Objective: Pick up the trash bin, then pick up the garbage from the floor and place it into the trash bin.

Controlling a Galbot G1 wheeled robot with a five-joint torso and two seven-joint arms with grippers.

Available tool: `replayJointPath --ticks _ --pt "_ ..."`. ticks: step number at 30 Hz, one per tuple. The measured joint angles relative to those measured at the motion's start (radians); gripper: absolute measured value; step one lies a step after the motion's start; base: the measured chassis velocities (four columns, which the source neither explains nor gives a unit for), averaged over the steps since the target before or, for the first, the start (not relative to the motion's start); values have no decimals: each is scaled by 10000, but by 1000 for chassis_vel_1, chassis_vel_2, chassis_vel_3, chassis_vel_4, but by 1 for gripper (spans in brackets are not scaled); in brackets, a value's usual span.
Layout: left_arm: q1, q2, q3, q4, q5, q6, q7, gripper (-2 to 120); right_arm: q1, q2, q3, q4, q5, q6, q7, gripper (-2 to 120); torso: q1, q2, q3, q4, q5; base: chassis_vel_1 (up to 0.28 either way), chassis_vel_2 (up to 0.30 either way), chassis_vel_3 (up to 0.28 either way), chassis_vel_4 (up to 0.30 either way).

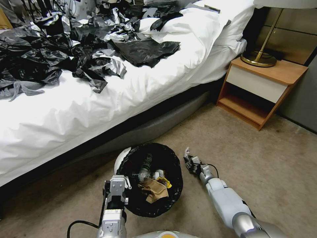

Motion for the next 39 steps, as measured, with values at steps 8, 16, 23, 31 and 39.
replayJointPath --ticks 8,16,23,31,39 --pt "-2 -12 1 -20 5 -1 0 0 -285 -3 -12 510 66 -9 64 0 1 -1 1 -8 -4 0 0 0 0" --pt "-2 -28 1 -25 17 0 3 0 -591 8 -29 919 224 190 126 0 1 -1 2 -5 -2 0 0 0 0" --pt "-77 -23 -52 136 10 17 29 0 -2226 -233 -239 4461 102 2092 122 0 1 0 1 -2 5 0 0 0 0" --pt "-129 21 -206 232 -134 86 59 0 -3939 -993 -586 10933 874 2627 -1336 0 1 -1 0 -3 -2 0 0 0 0" --pt "-202 63 -194 293 -515 237 64 0 -6262 -2191 -2096 14940 1995 2120 -1884 0 0 0 -1 -4 3 0 0 0 0"
